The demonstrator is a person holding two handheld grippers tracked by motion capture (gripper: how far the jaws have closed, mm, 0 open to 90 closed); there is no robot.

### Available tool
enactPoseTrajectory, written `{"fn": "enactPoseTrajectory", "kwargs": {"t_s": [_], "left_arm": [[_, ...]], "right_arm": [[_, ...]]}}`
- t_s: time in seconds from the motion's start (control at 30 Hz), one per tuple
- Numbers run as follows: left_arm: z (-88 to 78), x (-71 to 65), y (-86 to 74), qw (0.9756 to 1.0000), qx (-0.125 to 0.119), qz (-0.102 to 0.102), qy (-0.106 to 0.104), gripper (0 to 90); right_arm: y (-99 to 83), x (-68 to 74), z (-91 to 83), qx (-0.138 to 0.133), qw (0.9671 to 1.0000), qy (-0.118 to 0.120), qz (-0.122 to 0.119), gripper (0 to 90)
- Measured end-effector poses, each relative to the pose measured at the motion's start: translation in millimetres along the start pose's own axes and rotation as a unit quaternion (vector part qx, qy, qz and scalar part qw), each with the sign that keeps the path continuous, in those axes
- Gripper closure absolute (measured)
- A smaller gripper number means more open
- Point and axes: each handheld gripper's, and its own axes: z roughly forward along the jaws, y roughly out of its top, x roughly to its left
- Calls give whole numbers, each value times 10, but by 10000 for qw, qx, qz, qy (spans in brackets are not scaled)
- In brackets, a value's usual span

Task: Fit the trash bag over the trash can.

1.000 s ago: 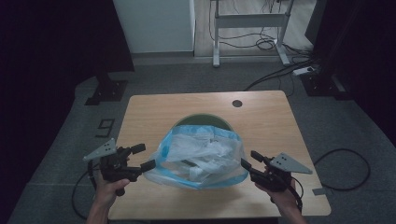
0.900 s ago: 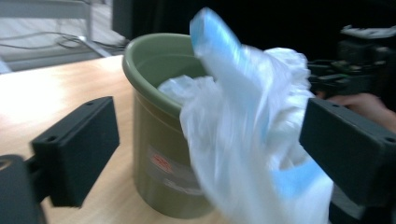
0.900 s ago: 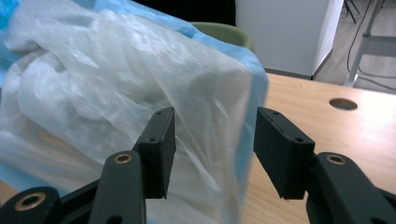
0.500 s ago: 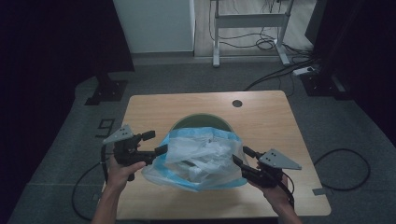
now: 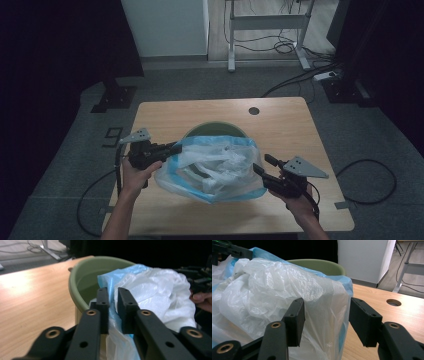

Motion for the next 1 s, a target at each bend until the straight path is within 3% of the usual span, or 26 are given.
{"fn": "enactPoseTrajectory", "kwargs": {"t_s": [0.17,0.3,0.47,0.63,0.9,1.0], "left_arm": [[-86,14,-8,9983,-567,-95,-12,866],[-131,42,-19,9966,-819,-122,32,888],[-130,63,-16,9957,-903,-175,-52,890],[-126,56,0,9954,-940,-153,-60,893],[-130,60,6,9949,-1001,-157,-25,895],[-127,53,4,9949,-995,-144,-43,894]], "right_arm": [[25,-104,-7,-48,9998,73,157,447],[65,-266,30,-9,9991,158,397,441],[26,-330,93,127,9978,388,518,432],[-90,-361,168,236,9938,797,740,432],[-149,-294,191,283,9919,1070,618,473],[-175,-283,218,317,9910,1140,631,530]]}}
